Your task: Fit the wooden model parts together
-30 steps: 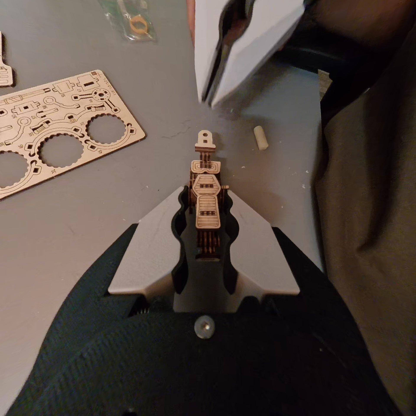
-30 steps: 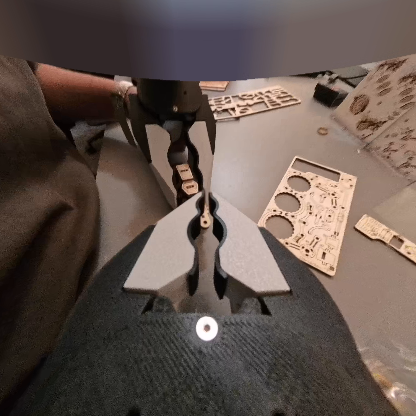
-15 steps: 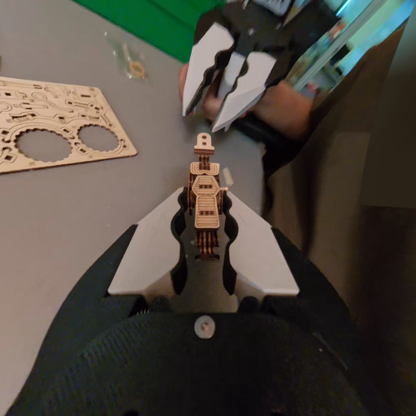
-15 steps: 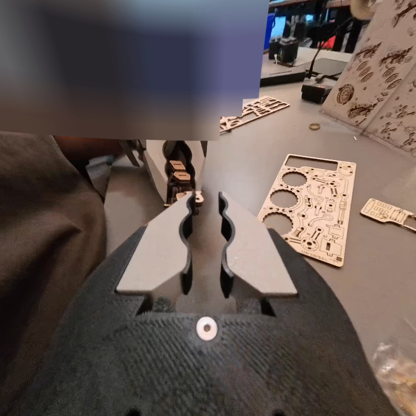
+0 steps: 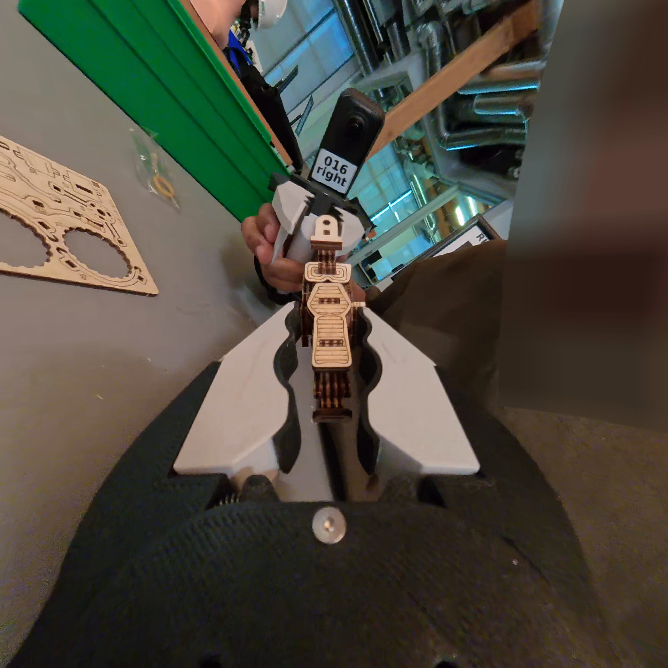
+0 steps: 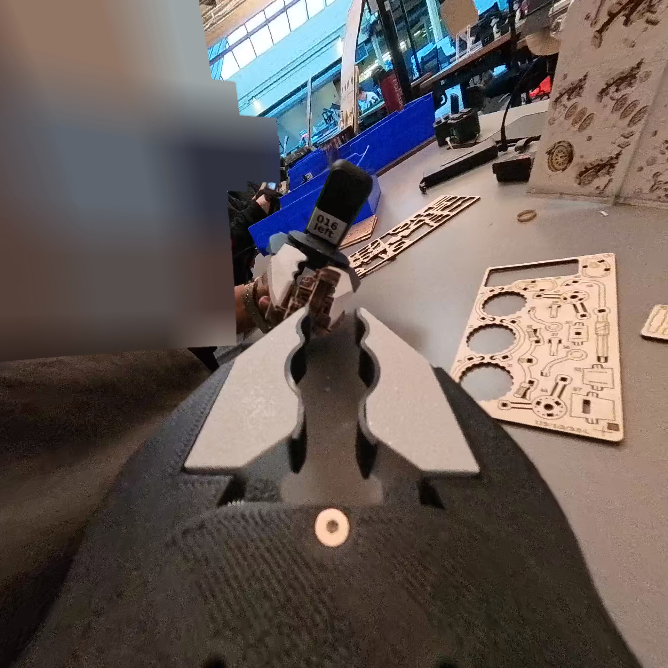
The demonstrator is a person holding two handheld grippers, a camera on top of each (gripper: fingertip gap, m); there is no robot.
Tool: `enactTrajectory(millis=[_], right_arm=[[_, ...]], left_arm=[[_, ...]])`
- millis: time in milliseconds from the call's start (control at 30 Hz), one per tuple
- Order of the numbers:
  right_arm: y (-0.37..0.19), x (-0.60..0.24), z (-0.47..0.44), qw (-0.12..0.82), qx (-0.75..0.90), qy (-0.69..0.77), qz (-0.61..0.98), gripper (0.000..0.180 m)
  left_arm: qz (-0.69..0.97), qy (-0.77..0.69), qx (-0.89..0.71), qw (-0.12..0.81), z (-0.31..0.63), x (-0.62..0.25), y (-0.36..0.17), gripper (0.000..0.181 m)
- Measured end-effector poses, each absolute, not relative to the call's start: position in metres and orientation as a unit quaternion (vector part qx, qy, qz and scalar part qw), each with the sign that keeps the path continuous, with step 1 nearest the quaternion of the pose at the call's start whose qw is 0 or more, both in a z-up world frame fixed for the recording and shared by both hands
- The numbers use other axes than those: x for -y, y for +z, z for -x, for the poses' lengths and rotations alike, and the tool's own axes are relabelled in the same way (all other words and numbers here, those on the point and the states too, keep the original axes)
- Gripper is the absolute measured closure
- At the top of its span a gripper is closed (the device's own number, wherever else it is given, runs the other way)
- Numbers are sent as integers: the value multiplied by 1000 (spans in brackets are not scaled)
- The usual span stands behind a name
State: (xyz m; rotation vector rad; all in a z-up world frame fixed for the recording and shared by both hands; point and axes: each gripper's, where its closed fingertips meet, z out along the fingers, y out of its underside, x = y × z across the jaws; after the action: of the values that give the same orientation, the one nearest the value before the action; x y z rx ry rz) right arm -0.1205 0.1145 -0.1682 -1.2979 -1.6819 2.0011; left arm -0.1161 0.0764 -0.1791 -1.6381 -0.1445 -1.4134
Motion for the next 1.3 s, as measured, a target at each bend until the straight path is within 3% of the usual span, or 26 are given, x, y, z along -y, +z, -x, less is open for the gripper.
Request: enactTrajectory(millis=[767,1000,1300], right_arm=[[-177,-114,122,115,587,666,446,161],[-185,-124,128,142,591,644,465,162],[-191,-135,132,144,579,635,492,163]], left_arm=[[689,-560,60,456,115,-80,-191,153],[844,-335,-46,417,116,-75,-245,152],[880,-213,-125,406,108,-76,-259,152]])
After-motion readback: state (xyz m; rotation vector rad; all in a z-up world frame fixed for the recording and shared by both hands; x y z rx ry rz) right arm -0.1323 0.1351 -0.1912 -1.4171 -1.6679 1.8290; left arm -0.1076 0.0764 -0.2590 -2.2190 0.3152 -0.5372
